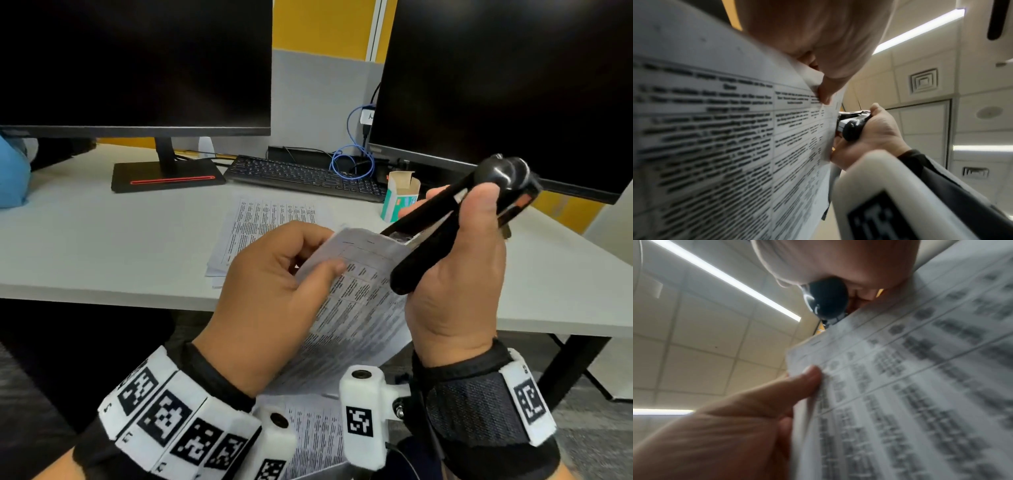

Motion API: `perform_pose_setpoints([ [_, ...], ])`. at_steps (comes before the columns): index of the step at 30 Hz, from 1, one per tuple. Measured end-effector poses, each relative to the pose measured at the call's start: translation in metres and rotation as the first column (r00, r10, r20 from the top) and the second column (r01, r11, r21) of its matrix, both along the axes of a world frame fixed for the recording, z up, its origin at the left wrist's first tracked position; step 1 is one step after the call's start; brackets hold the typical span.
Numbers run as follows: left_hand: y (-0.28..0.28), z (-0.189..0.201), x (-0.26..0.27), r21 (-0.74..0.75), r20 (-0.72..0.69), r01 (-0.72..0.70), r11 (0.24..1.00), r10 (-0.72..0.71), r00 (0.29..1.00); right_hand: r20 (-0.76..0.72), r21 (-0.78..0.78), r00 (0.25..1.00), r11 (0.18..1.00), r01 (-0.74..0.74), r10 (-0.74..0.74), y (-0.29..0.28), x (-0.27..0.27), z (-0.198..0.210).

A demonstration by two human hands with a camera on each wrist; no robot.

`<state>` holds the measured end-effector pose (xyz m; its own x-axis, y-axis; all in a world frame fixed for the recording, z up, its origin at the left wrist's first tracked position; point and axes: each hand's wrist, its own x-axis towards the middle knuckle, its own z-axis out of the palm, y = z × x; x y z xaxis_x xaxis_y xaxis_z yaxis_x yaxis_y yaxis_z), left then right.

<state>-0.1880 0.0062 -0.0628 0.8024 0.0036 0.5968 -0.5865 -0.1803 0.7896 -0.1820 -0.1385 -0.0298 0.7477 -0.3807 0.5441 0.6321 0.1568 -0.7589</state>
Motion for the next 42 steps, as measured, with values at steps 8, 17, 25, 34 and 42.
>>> perform_pose_setpoints([
  [8,-0.011,0.003,-0.004,-0.087,-0.102,0.03,0.996,-0.039,0.994,-0.151,-0.074,0.988,0.997,-0.014,0.002,0.013,-0.001,0.015],
  [17,-0.015,0.003,-0.006,-0.101,-0.119,0.089,0.991,-0.101,0.988,-0.137,-0.044,0.99,0.998,0.039,-0.045,0.014,0.0,0.017],
  [25,-0.01,0.015,-0.009,0.315,-0.044,0.07,0.946,-0.059,0.997,-0.144,-0.009,0.989,1.0,0.017,-0.018,0.011,-0.002,0.015],
  [34,-0.012,0.014,-0.013,0.536,0.286,-0.222,0.815,0.072,0.955,-0.175,0.019,0.984,1.0,0.023,-0.019,0.013,-0.002,0.009],
  [42,-0.009,0.009,-0.001,0.493,-0.051,0.004,0.87,0.024,0.998,-0.146,0.073,0.988,0.997,-0.04,0.051,0.004,0.011,0.01],
])
